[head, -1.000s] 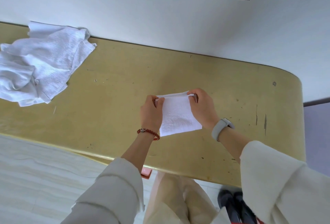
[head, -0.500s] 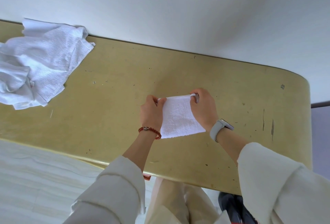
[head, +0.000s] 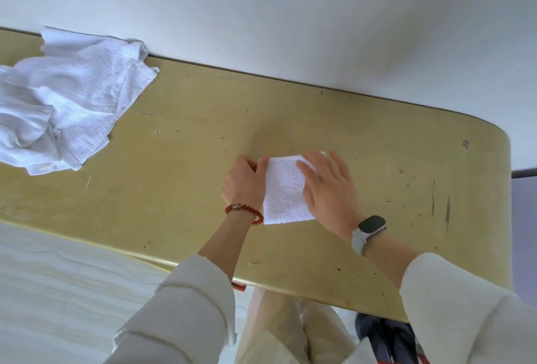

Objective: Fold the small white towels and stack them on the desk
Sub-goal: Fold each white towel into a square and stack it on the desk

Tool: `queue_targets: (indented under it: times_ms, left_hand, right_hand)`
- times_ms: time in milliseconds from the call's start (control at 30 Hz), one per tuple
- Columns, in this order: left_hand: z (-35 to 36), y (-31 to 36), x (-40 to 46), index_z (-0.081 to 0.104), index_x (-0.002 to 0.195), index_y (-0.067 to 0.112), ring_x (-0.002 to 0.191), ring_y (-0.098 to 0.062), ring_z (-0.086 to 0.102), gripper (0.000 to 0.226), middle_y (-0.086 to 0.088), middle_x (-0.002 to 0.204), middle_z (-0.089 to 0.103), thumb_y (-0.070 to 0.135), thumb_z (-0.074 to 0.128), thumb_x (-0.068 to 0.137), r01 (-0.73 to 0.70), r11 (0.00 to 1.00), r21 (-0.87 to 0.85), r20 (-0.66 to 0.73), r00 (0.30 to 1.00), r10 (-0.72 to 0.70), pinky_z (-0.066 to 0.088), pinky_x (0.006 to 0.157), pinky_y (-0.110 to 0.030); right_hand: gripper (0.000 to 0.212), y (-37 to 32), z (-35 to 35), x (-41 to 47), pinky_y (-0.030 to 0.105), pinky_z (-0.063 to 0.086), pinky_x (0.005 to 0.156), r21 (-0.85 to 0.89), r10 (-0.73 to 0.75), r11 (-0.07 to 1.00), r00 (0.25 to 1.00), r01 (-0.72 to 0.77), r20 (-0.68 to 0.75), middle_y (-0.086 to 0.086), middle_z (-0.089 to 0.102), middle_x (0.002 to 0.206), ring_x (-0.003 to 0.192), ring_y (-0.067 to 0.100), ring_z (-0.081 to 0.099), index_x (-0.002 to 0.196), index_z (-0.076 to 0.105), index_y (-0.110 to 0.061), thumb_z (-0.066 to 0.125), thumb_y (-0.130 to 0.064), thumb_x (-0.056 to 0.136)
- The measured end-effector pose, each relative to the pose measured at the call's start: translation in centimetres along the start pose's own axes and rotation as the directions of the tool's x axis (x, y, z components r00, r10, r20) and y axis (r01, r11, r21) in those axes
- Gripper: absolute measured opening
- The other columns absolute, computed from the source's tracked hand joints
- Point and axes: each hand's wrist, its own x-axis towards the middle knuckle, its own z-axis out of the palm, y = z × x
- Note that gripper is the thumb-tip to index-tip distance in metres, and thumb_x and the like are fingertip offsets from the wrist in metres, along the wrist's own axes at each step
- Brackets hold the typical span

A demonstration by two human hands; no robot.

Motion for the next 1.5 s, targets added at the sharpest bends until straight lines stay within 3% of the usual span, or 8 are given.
queue_targets:
  times_ms: [167,300,567,767,900,1000,1167,1500]
  left_hand:
    - [0.8,-2.1,-1.7,0.059,0.101,0.007,0.089,-0.026,0.056,0.025,-0.008,0.101,0.061,0.017,0.039,0.092,-0.468,0.877,0.106,-0.287,0.830,0.478,0.044,0.070,-0.033]
    - [2.4,-4.9,-2.5,0.048,0.127,0.005,0.127,-0.021,0.036,0.041,-0.010,0.134,0.052,0.023,0.031,0.094,-0.687,0.604,0.404,-0.054,0.641,0.765,0.033,0.095,-0.036]
    - [2.4,-5.4,-1.9,0.027,0.140,0.008,0.132,-0.038,0.035,0.060,-0.010,0.146,0.036,0.045,0.008,0.097,-0.582,0.602,0.547,0.188,0.786,0.589,0.021,0.103,-0.060]
    - [0.9,-4.2,-2.4,0.053,0.125,0.011,0.126,-0.028,0.043,0.041,-0.009,0.134,0.050,0.027,0.037,0.092,-0.487,0.842,0.233,-0.086,0.852,0.517,0.026,0.104,-0.041]
    - [0.2,-2.5,-2.2,0.060,0.115,0.020,0.115,-0.019,0.039,0.028,-0.001,0.119,0.053,0.031,0.050,0.091,-0.062,0.998,0.020,-0.108,0.992,0.064,0.024,0.095,-0.034]
    - [0.2,-1.9,-1.9,0.060,0.108,0.021,0.111,-0.016,0.042,0.026,0.005,0.110,0.059,0.034,0.053,0.087,-0.013,1.000,0.009,-0.045,0.999,0.013,0.023,0.087,-0.029]
    - [0.1,-0.9,-1.1,0.060,0.104,0.016,0.110,-0.020,0.045,0.026,0.000,0.107,0.061,0.032,0.049,0.088,0.005,0.989,0.151,0.012,1.000,-0.007,0.028,0.090,-0.032]
    - [-2.6,-1.2,-3.9,0.058,0.101,0.006,0.088,-0.013,0.055,0.019,0.000,0.095,0.061,0.019,0.059,0.087,-0.037,0.916,-0.400,0.050,0.997,0.063,0.043,0.078,-0.021]
  right_hand:
    - [0.046,-0.6,2.0,-0.4,0.050,0.029,0.110,-0.081,-0.081,0.991,0.959,0.107,0.273,0.014,0.047,0.138,0.128,0.035,0.042,0.131,0.049,-0.013,0.031,-0.027,0.091]
    - [0.050,-0.5,2.8,0.0,0.048,0.020,0.109,-0.090,-0.072,0.990,0.949,0.104,0.307,0.012,0.041,0.143,0.132,0.037,0.036,0.139,0.036,-0.019,0.027,-0.035,0.092]
    - [0.049,-0.2,2.8,-0.1,0.046,0.017,0.111,-0.054,-0.091,0.992,0.954,0.111,0.285,0.014,0.038,0.144,0.134,0.036,0.033,0.140,0.034,-0.017,0.024,-0.035,0.095]
    - [0.032,0.2,-0.1,-0.3,0.038,0.048,0.092,0.290,0.178,0.943,0.984,-0.162,-0.030,0.012,0.061,0.116,0.112,0.027,0.053,0.107,0.061,-0.005,0.037,-0.017,0.090]
    - [0.023,-0.1,-1.7,0.3,0.036,0.040,0.088,0.228,0.622,0.716,0.751,-0.660,0.222,0.007,0.056,0.109,0.104,0.027,0.049,0.106,0.058,-0.008,0.050,-0.022,0.089]
    - [0.024,-0.1,-1.5,0.8,0.035,0.038,0.090,0.150,0.738,0.535,0.546,-0.831,0.396,0.002,0.056,0.109,0.105,0.023,0.049,0.106,0.057,-0.013,0.051,-0.030,0.090]
    - [0.033,0.1,-0.3,2.1,0.026,0.027,0.055,0.116,0.738,0.457,0.448,-0.882,0.505,0.000,0.036,0.063,0.072,0.024,0.038,0.055,0.034,-0.022,0.049,-0.021,0.084]
    - [0.007,-1.4,-3.7,1.0,0.024,0.040,0.063,0.449,0.647,0.417,0.605,-0.791,0.465,-0.004,0.054,0.080,0.078,0.019,0.052,0.092,0.049,-0.012,0.052,-0.017,0.089]
